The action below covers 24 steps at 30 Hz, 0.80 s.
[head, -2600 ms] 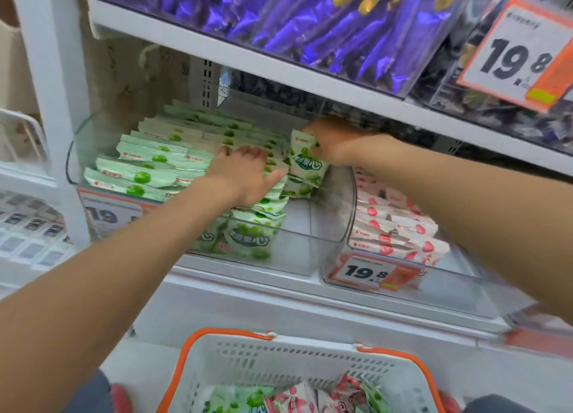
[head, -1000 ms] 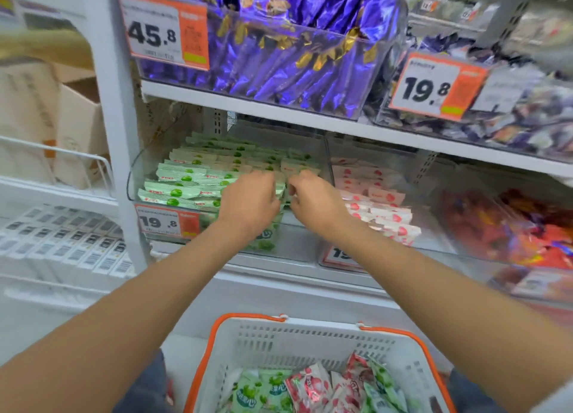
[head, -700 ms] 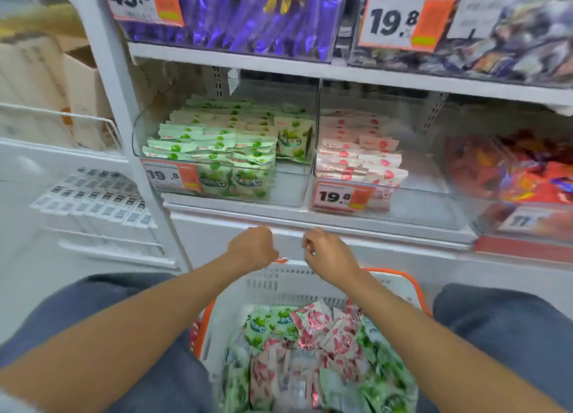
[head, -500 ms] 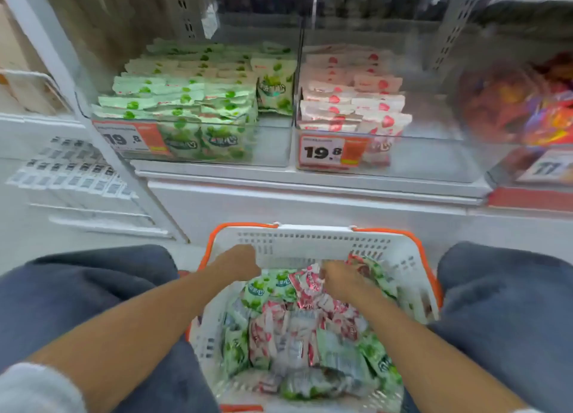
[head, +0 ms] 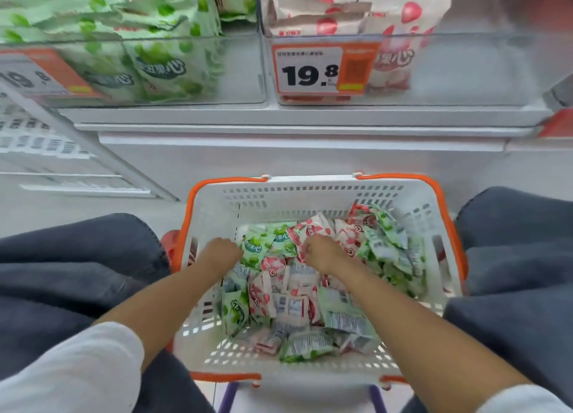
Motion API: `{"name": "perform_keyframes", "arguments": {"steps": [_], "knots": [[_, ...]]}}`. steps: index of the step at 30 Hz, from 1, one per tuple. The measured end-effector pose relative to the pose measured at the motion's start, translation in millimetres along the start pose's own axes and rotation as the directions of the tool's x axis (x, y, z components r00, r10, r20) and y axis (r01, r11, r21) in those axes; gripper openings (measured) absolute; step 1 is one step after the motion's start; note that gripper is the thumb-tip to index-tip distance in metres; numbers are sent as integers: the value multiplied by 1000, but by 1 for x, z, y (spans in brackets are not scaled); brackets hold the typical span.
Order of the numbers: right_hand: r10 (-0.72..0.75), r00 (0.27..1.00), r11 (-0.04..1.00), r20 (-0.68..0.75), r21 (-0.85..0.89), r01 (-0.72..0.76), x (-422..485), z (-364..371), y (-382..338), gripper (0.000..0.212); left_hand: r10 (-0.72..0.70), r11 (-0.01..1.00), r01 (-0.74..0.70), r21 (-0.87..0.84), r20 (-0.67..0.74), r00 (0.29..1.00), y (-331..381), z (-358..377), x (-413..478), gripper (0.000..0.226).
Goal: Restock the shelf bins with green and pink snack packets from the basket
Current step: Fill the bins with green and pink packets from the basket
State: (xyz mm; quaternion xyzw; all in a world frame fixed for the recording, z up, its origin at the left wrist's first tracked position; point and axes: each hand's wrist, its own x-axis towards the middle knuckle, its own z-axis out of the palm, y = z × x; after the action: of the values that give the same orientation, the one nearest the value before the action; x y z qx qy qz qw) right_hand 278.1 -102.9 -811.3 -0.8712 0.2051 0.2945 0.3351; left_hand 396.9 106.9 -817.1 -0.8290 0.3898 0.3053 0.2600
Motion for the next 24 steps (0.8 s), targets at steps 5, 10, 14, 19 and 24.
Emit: {"name": "perform_keyframes", "arguments": {"steps": [5,10,14,19,24], "knots": [[-45,998,999,-33,-8,45,-13,-17,-6,19,-99,962,109,-249,52,994,4,-24,-14,21],[-224,971,975,-87,-14,223,-40,-42,-35,56,-117,685,77,-724,-5,993,-8,-101,-31,22],[-263,905,923,-334,186,337,-67,-70,-73,49,5,-11,181,-983,181,983,-20,-165,-72,8],[-238,904,753,-354,521,402,-93,-121,-90,19,-85,115,-207,-972,-217,972,-24,-197,-114,46],[-282,911,622,-300,666,412,-109,-147,-101,24,27,371,-424,-826,-446,894,-25,-191,-121,41]]}}
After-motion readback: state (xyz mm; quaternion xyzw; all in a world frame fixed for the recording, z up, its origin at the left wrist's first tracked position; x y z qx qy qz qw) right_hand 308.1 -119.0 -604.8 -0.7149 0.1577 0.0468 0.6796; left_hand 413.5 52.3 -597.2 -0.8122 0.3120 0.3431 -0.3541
